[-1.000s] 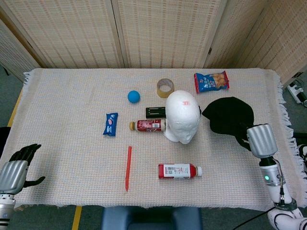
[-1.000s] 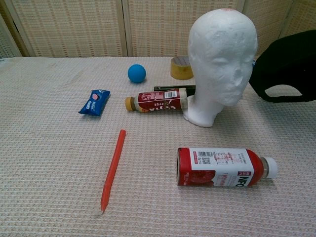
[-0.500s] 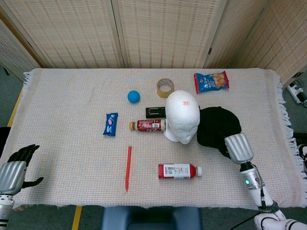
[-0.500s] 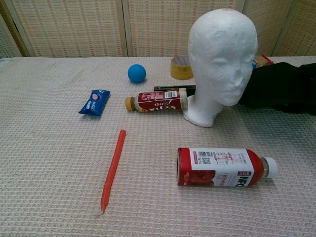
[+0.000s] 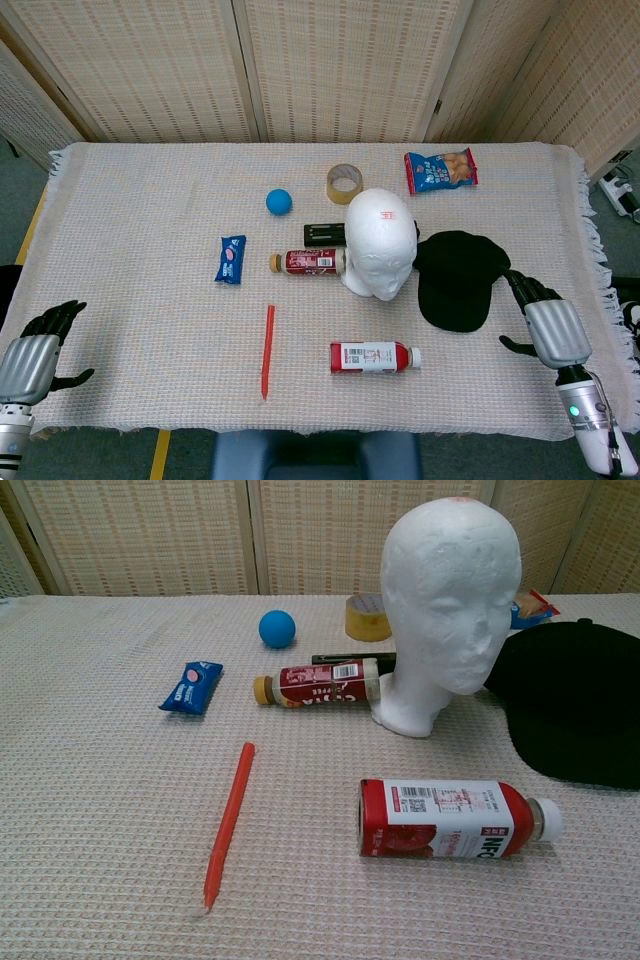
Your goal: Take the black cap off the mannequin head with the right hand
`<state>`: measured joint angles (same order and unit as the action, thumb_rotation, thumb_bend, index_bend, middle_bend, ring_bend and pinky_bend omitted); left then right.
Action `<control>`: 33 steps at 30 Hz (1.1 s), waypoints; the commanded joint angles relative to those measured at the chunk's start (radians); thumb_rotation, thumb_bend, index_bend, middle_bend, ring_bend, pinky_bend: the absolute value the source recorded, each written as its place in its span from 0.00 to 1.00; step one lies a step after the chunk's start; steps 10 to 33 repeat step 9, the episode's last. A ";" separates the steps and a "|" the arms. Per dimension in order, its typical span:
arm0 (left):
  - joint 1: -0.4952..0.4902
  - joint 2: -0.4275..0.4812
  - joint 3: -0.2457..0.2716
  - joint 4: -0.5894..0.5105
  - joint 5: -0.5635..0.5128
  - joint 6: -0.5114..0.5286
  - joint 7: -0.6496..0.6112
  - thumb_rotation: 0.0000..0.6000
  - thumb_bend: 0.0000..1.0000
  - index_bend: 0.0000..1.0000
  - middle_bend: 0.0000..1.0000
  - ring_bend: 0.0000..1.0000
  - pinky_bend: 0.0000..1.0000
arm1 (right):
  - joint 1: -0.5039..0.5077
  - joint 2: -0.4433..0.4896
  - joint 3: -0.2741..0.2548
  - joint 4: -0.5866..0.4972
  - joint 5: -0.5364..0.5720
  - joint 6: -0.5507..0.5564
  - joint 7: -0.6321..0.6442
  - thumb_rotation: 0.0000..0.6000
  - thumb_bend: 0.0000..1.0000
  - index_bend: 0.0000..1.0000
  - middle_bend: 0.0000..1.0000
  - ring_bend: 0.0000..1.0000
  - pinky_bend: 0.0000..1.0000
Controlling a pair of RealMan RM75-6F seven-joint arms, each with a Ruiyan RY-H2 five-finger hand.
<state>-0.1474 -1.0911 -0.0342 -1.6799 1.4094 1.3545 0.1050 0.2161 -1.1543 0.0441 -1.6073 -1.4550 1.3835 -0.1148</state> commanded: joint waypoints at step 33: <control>0.008 -0.023 -0.005 -0.006 -0.001 0.027 0.009 1.00 0.08 0.14 0.13 0.14 0.21 | -0.162 0.037 -0.051 -0.053 -0.066 0.211 0.037 1.00 0.10 0.29 0.34 0.32 0.46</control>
